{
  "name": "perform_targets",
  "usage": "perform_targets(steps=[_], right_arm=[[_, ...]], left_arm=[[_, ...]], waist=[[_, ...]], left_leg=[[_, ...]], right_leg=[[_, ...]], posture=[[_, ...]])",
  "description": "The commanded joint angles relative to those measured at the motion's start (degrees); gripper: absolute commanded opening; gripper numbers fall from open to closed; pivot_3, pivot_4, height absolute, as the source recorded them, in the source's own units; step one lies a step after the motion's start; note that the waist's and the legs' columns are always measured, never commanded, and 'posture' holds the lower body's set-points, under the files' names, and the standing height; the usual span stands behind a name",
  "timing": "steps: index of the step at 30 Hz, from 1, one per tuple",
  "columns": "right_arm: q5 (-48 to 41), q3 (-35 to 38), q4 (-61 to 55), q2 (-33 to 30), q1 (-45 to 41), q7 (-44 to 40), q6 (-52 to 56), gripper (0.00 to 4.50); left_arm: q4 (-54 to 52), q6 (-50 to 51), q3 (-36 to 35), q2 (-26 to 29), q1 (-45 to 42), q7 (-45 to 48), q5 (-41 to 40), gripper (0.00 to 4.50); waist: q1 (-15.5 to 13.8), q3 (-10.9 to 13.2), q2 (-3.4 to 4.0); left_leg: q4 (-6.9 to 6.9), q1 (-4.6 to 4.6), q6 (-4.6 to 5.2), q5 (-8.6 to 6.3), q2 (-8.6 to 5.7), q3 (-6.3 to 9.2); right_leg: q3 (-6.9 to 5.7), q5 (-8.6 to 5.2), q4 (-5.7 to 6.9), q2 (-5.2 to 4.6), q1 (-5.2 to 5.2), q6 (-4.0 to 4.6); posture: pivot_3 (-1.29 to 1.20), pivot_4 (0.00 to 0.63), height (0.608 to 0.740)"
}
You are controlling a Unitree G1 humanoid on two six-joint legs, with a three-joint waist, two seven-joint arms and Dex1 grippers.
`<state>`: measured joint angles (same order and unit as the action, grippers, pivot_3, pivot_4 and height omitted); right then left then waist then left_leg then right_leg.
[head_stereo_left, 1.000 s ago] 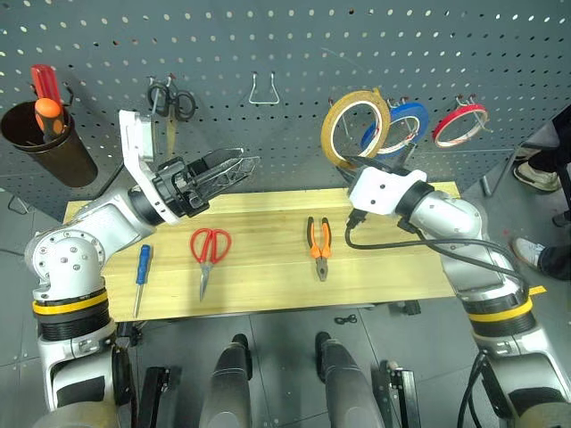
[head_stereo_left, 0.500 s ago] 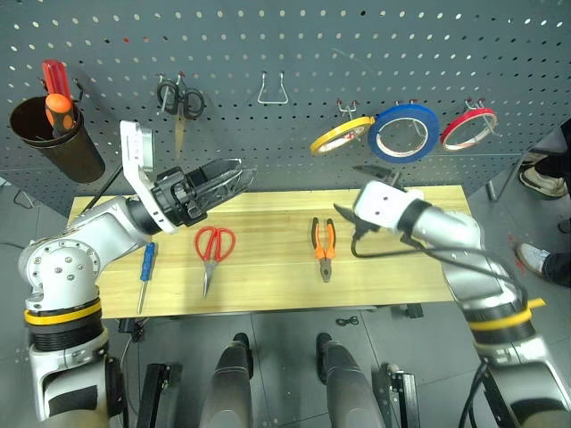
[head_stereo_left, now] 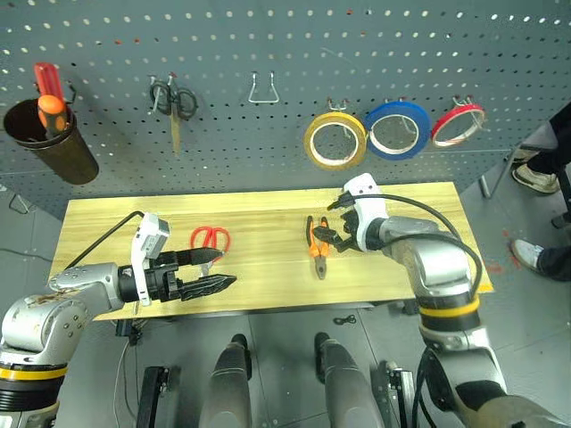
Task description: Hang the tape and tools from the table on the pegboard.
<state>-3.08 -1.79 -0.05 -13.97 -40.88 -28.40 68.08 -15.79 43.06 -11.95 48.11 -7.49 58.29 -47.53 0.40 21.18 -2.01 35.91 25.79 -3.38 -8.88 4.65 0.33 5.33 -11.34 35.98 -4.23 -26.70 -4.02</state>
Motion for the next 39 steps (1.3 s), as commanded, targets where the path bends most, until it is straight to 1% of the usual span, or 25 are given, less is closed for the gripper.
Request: perform_targets(steps=[1,2,3,6,10,13,16,20,23,24,25,26,29,32,34,36,38,39], right_arm=[[0.3,2.7,5.2,1.6,-0.7,5.6,1.5,4.47],[0.3,3.1,6.8,2.2,-1.3,6.9,1.1,4.47],[0.3,3.8,8.8,3.1,-2.1,8.4,0.5,4.47],[0.0,5.1,13.5,4.9,-4.1,11.7,-1.0,4.47],[-0.8,6.6,18.4,7.4,-6.3,14.9,-2.8,4.47],[-1.2,7.4,22.4,8.9,-7.4,16.6,-4.4,4.47],[-0.9,6.9,26.0,9.5,-8.0,17.6,-7.1,4.47],[0.2,4.1,28.9,9.5,-7.7,17.3,-10.7,4.47],[-0.2,3.3,28.5,9.9,-7.1,17.0,-11.0,3.67],[-0.4,3.0,28.3,10.0,-6.9,16.9,-11.0,3.3],[-0.6,2.9,27.6,10.2,-6.5,16.9,-10.7,2.95],[-0.7,2.7,26.8,10.4,-6.1,16.9,-10.3,2.81],[-1.0,1.9,24.0,10.5,-4.6,16.6,-9.1,2.81],[-1.7,-0.4,19.4,9.5,-2.3,13.7,-8.1,2.81],[-3.4,-5.7,11.6,5.7,0.0,6.1,-8.5,2.81],[-4.9,-9.9,2.1,1.1,2.4,-0.8,-11.9,2.81],[-6.7,-10.3,-6.1,-2.2,3.9,-4.6,-14.2,2.81],[-8.0,-8.8,-10.3,-3.0,3.7,-5.3,-15.7,2.81]], left_arm=[[-4.7,0.4,-3.3,0.7,1.8,-0.8,-1.7,4.5],[-5.2,0.7,-3.8,0.6,2.1,-1.2,-1.9,4.5],[-5.6,0.9,-4.3,0.5,2.4,-1.6,-2.1,4.5],[-6.4,1.4,-5.1,0.3,3.2,-2.2,-2.4,4.5],[-8.5,1.8,-6.4,0.3,5.2,-3.3,-3.5,4.5],[-8.7,2.2,-7.3,0.3,5.8,-4.2,-3.8,4.5],[-9.1,2.2,-8.1,0.4,6.7,-4.3,-3.8,4.5],[-10.4,3.0,-9.4,0.3,7.2,-5.1,-5.2,4.5],[-10.7,3.1,-9.7,0.5,7.5,-5.5,-5.6,4.5],[-10.7,3.2,-9.8,0.5,7.6,-5.6,-5.7,4.5],[-10.9,3.2,-9.8,0.5,7.7,-5.7,-5.7,4.5],[-11.0,3.2,-9.9,0.4,7.8,-5.7,-5.8,4.5],[-10.9,2.9,-9.6,0.3,7.6,-5.8,-5.6,4.5],[-10.6,2.8,-9.2,0.0,6.7,-6.2,-5.6,4.5],[-10.4,4.0,-10.1,-0.7,5.6,-7.6,-7.7,4.5],[-10.2,5.2,-11.5,-1.1,4.9,-8.9,-10.0,4.5],[-9.8,6.2,-12.9,-1.3,4.7,-10.0,-12.0,4.5],[-10.0,6.8,-13.8,-1.7,4.8,-11.0,-13.8,4.5]], waist=[[-0.4,0.0,0.0],[-0.5,0.0,-0.01],[-0.6,0.0,-0.01],[-0.6,0.0,-0.01],[-0.6,0.0,-0.01],[-0.8,0.0,-0.01],[-1.0,0.0,-0.01],[-1.1,0.0,-0.01],[-1.1,0.0,-0.01],[-1.0,0.0,-0.01],[-1.0,0.0,-0.01],[-1.0,0.0,-0.03],[-1.1,0.0,-0.05],[-1.1,0.0,-0.05],[-1.2,0.0,-0.05],[-1.5,0.0,-0.05],[-1.5,0.0,-0.05],[-1.4,0.0,-0.05]], left_leg=[[0.0,0.19,0.0,0.0,-0.01,0.0],[0.0,0.4,0.0,0.0,-0.04,0.0],[0.01,0.59,0.0,0.0,-0.04,0.02],[-0.02,0.59,0.01,0.0,-0.04,0.04],[-0.02,0.58,0.01,0.0,-0.03,0.07],[-0.02,0.58,0.01,0.0,-0.03,0.09],[-0.02,0.58,0.01,0.0,-0.03,0.09],[-0.02,0.58,0.01,0.0,-0.03,0.11],[-0.02,0.57,0.01,0.0,-0.03,0.14],[-0.02,0.57,0.01,0.0,-0.03,0.14],[-0.02,0.56,0.01,0.0,-0.02,0.14],[-0.02,0.56,0.01,0.0,-0.01,0.14],[-0.03,0.55,0.01,0.0,-0.01,0.18],[-0.03,0.55,0.01,0.0,-0.01,0.18],[-0.03,0.55,0.01,0.0,-0.01,0.19],[-0.03,0.59,0.01,0.0,-0.02,0.21],[-0.03,0.64,0.01,0.0,-0.03,0.22],[-0.02,0.64,0.01,0.0,-0.03,0.22]], right_leg=[[0.0,0.08,-0.01,-0.01,-0.16,0.0],[0.0,0.21,0.03,-0.04,-0.39,0.2],[-0.01,0.24,0.03,-0.03,-0.55,0.22],[-0.02,0.24,0.03,-0.01,-0.57,0.22],[-0.03,0.24,0.04,0.0,-0.56,0.22],[-0.05,0.24,0.04,0.01,-0.56,0.22],[-0.06,0.24,0.02,0.0,-0.56,0.22],[-0.09,0.23,0.02,0.0,-0.54,0.22],[-0.1,0.23,0.04,0.01,-0.53,0.21],[-0.1,0.23,0.04,0.01,-0.53,0.21],[-0.1,0.23,0.04,0.02,-0.53,0.21],[-0.11,0.23,0.04,0.03,-0.53,0.21],[-0.13,0.24,0.05,0.04,-0.53,0.23],[-0.13,0.23,0.04,0.04,-0.52,0.22],[-0.15,0.23,0.05,0.04,-0.52,0.22],[-0.16,0.22,0.03,0.03,-0.52,0.19],[-0.15,0.19,0.0,0.01,-0.53,0.14],[-0.15,0.17,0.0,0.01,-0.53,0.11]], posture=[[0.15,0.362,0.74],[0.15,0.367,0.74],[0.16,0.375,0.74],[0.17,0.381,0.74],[0.18,0.37,0.74],[0.2,0.381,0.74],[0.21,0.376,0.74],[0.22,0.374,0.74],[0.22,0.374,0.74],[0.22,0.374,0.74],[0.23,0.36,0.74],[0.23,0.36,0.74],[0.23,0.353,0.74],[0.23,0.351,0.74],[0.23,0.351,0.74],[0.23,0.349,0.74],[0.23,0.346,0.74],[0.22,0.344,0.74]])
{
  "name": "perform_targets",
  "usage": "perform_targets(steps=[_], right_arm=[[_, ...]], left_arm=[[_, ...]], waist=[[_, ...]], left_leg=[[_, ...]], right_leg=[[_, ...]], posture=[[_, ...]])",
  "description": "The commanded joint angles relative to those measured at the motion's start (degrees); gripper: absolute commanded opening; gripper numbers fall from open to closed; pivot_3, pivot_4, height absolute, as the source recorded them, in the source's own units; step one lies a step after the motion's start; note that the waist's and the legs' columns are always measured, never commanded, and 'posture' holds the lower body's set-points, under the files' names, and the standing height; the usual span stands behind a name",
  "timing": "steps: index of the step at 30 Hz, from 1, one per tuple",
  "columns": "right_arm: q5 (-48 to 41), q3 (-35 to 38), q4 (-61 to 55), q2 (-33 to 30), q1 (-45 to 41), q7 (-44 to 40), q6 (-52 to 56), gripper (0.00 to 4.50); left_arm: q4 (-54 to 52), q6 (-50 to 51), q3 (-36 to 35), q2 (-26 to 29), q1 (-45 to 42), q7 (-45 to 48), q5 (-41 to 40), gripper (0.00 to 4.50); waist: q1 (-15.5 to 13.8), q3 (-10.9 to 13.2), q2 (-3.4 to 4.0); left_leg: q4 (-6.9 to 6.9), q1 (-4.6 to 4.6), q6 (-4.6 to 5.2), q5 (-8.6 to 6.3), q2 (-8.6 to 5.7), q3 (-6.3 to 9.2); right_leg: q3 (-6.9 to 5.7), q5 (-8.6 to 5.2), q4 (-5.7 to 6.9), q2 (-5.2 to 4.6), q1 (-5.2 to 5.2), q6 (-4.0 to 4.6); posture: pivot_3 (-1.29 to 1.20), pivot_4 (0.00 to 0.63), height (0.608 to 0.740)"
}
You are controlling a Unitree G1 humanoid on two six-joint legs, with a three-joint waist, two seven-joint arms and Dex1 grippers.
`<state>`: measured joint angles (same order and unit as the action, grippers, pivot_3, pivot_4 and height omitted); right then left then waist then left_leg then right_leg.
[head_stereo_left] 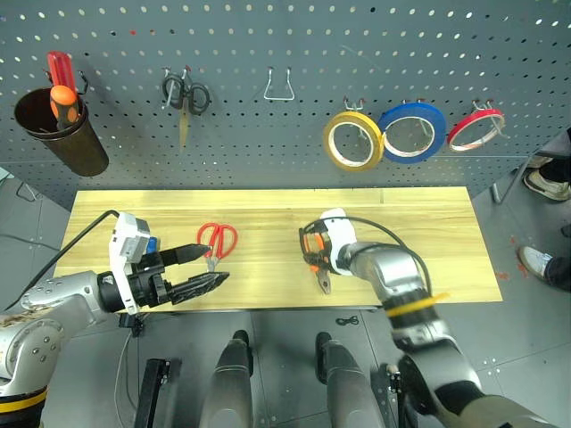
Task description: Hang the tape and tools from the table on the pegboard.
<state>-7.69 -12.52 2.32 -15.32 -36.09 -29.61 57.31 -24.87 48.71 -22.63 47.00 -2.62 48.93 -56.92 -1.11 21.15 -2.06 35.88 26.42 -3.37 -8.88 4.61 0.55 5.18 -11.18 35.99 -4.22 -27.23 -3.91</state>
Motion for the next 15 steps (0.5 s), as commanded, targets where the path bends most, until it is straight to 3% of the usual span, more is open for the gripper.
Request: perform_targets(steps=[1,7,15], right_arm=[[-4.7,3.6,-15.9,-1.8,-1.6,-4.5,-6.3,2.81],[-8.3,10.7,-22.8,3.0,-11.6,-0.8,-16.5,2.81],[-1.3,11.8,-4.4,10.1,-27.0,9.9,-38.1,2.81]], left_arm=[[-1.2,1.8,-3.9,-1.1,-0.2,-2.7,-6.3,4.5],[0.9,2.6,-7.9,-4.4,-7.1,-14.9,-20.6,4.5],[5.2,-2.7,-8.2,-8.3,-21.0,-29.2,-28.8,4.5]], waist=[[0.3,0.0,0.0],[0.2,0.0,-0.02],[-0.3,-0.3,-0.53]], left_leg=[[0.0,-0.01,0.0,0.0,0.01,0.0],[0.04,-0.06,-0.06,0.04,0.15,0.18],[0.08,-0.03,-0.19,0.13,0.13,0.32]], right_leg=[[0.0,-0.06,0.0,0.01,0.0,-0.09],[-0.06,-0.13,0.13,0.23,0.0,-0.23],[-0.22,0.21,0.11,0.22,0.09,0.29]], posture=[[0.22,0.341,0.74],[0.19,0.319,0.74],[0.18,0.31,0.74]])
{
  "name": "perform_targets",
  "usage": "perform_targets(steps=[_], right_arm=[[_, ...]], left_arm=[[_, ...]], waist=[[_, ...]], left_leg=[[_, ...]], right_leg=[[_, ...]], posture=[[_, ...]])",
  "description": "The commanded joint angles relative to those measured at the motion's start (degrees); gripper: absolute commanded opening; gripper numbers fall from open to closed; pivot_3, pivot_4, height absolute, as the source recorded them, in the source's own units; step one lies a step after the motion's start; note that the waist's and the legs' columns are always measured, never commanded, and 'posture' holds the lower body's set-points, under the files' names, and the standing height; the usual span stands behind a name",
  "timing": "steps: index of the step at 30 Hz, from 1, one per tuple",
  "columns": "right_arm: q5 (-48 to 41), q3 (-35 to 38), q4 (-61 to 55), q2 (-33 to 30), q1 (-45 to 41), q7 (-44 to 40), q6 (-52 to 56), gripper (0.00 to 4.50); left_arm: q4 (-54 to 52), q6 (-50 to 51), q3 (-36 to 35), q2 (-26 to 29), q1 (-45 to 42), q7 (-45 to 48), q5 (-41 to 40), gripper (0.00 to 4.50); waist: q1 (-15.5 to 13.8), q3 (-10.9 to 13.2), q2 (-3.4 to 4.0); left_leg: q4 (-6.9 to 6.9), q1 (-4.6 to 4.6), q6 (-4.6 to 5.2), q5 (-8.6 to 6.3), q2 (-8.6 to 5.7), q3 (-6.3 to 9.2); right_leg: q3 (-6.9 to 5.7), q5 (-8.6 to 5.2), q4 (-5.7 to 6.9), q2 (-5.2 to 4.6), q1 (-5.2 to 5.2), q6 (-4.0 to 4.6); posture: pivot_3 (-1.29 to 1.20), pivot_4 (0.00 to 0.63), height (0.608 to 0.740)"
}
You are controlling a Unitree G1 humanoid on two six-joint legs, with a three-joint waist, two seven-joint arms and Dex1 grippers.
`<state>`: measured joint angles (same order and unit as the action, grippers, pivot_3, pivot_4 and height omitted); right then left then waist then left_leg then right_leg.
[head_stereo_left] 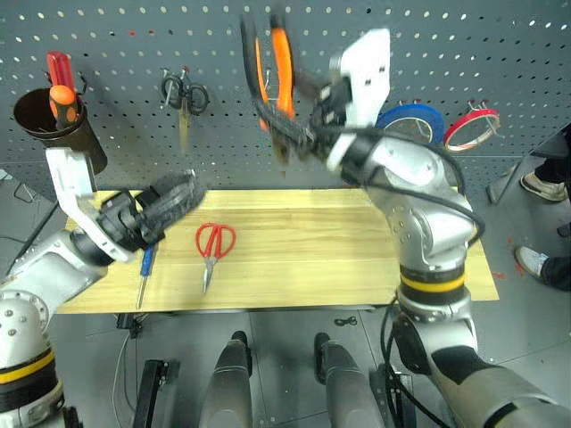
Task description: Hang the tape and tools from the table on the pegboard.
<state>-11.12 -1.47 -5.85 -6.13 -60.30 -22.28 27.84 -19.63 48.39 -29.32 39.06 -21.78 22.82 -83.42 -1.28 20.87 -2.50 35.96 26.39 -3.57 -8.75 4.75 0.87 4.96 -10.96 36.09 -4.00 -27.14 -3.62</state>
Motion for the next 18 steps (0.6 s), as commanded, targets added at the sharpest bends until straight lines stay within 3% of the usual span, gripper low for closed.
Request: perform_targets(steps=[1,8,18], right_arm=[[2.9,0.8,6.6,1.2,-4.0,3.2,-11.8,2.81],[6.2,1.7,22.1,1.4,-10.4,6.8,-29.0,2.81],[8.9,0.7,33.5,2.4,-10.7,9.2,-38.5,2.81]], left_arm=[[0.1,-2.9,-1.3,-0.7,-2.8,-4.0,-2.5,4.5],[0.0,-4.3,-0.2,-1.1,-4.7,-5.9,-2.2,4.5],[0.6,-4.4,-0.2,-0.7,-3.5,-4.7,-1.7,4.5]], waist=[[-0.2,-0.1,-0.1],[-0.8,-0.1,-0.11],[-1.0,-0.1,-0.11]], left_leg=[[-0.01,0.0,0.0,0.0,0.0,0.0],[-0.13,0.01,-0.01,0.0,0.01,0.04],[-0.14,0.02,-0.08,0.04,0.01,0.15]], right_leg=[[-0.01,0.01,0.01,-0.01,0.01,0.01],[-0.11,0.03,-0.02,-0.02,0.0,0.05],[-0.23,0.05,0.01,-0.02,0.0,0.09]], posture=[[0.18,0.31,0.74],[0.19,0.306,0.74],[0.19,0.306,0.74]])
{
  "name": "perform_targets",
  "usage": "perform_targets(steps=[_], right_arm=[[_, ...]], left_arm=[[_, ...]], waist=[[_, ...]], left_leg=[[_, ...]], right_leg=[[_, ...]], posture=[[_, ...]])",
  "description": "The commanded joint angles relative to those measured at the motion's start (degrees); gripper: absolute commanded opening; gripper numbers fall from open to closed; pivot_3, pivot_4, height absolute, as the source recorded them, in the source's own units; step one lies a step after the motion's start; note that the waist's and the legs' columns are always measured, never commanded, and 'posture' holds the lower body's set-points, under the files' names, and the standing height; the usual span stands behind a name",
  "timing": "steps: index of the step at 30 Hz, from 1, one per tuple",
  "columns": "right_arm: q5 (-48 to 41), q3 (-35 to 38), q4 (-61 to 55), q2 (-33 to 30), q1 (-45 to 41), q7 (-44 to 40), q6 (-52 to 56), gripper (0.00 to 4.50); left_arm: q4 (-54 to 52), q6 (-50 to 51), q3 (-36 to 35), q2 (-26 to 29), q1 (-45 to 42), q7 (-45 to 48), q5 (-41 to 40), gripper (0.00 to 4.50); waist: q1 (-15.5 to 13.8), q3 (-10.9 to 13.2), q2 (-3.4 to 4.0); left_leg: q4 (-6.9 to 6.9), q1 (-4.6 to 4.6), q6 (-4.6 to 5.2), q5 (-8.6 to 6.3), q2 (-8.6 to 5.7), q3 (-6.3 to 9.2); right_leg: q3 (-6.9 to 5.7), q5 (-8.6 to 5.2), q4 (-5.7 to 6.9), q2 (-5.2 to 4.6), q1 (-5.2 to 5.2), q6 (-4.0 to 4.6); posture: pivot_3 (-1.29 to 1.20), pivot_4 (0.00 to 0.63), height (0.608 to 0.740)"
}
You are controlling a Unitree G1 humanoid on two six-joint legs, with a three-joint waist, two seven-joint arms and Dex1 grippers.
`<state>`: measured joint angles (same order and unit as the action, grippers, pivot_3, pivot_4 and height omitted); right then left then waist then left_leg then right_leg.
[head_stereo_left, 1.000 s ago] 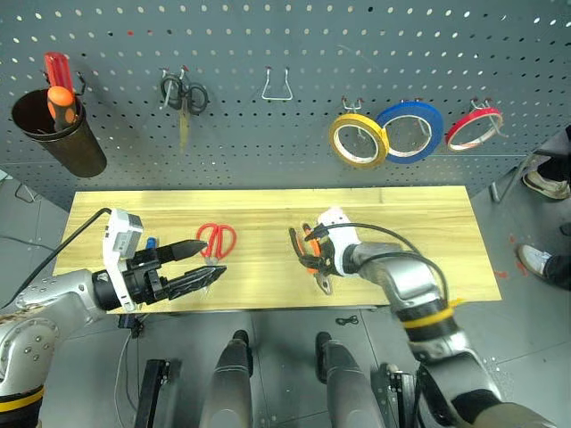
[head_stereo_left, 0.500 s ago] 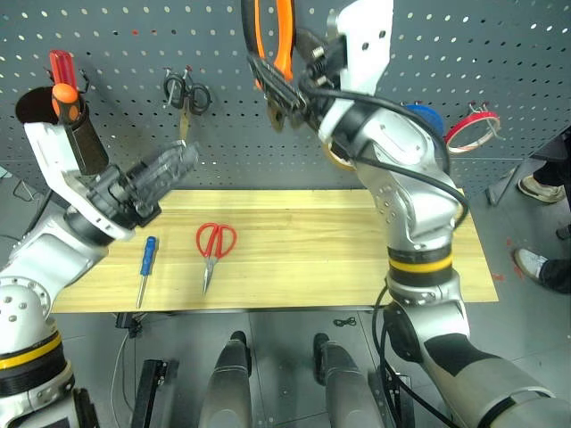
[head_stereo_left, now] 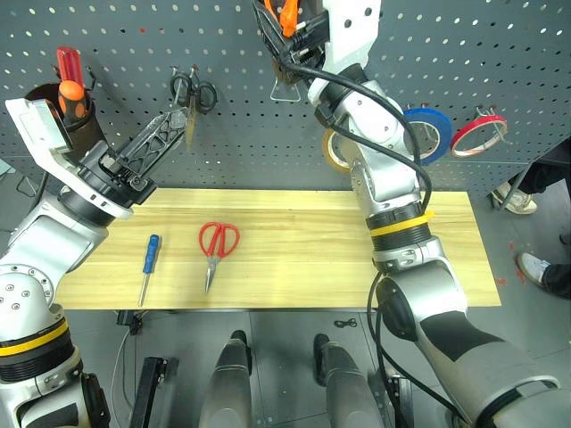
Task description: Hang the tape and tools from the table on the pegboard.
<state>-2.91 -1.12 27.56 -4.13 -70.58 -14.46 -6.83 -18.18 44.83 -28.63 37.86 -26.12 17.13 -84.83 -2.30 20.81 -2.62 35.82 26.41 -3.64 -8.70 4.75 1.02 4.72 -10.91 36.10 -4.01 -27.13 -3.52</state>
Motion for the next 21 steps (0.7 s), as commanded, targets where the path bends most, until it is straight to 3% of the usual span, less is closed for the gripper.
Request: perform_targets(steps=[1,6,8,10,16,21], right_arm=[[1.3,0.1,0.9,0.5,0.3,1.9,-4.5,2.81],[5.3,-1.1,3.7,-0.2,2.4,4.4,-7.2,2.81],[6.0,-1.3,3.8,-0.2,3.2,4.6,-6.6,3.83],[5.9,-1.6,3.2,0.0,4.0,4.1,-5.8,4.4],[4.5,-0.9,-1.2,-0.8,6.8,2.6,-2.6,4.46],[-1.0,-0.6,-15.2,-4.4,14.3,-4.6,8.0,4.46]], left_arm=[[-1.2,-0.7,-0.9,0.5,1.3,1.1,-0.4,4.5],[-1.8,-0.9,-0.8,0.3,2.0,0.7,-1.2,4.5],[-1.8,-1.0,-0.8,0.2,2.2,0.7,-1.2,4.5],[-1.8,-0.9,-0.8,0.3,2.4,0.8,-1.2,4.5],[-1.8,-0.5,-0.6,0.9,2.9,1.1,-1.0,4.5],[-3.8,0.1,1.6,3.2,9.3,5.2,6.1,4.5]], waist=[[0.0,0.0,0.0],[-0.2,0.0,-0.01],[-0.3,0.0,-0.01],[-0.2,0.0,-0.01],[-0.3,0.0,-0.01],[-0.3,0.0,0.0]], left_leg=[[-0.01,0.0,-0.01,0.01,0.0,0.01],[-0.02,0.04,-0.17,0.1,0.0,0.14],[-0.02,0.04,-0.27,0.17,0.0,0.2],[-0.02,0.04,-0.36,0.22,0.0,0.3],[-0.04,0.04,-0.43,0.38,0.03,0.54],[-0.12,0.04,-0.44,0.38,0.03,0.55]], right_leg=[[-0.01,0.0,0.0,0.0,0.0,0.0],[-0.15,0.02,0.0,-0.02,0.02,0.04],[-0.2,0.06,0.03,-0.01,0.02,0.09],[-0.27,0.07,0.08,0.01,0.03,0.11],[-0.56,0.12,0.1,0.02,0.15,0.2],[-0.59,0.12,0.04,0.01,0.16,0.2]], posture=[[0.22,0.299,0.74],[0.22,0.299,0.74],[0.22,0.299,0.74],[0.22,0.299,0.74],[0.21,0.301,0.74],[0.2,0.306,0.74]])
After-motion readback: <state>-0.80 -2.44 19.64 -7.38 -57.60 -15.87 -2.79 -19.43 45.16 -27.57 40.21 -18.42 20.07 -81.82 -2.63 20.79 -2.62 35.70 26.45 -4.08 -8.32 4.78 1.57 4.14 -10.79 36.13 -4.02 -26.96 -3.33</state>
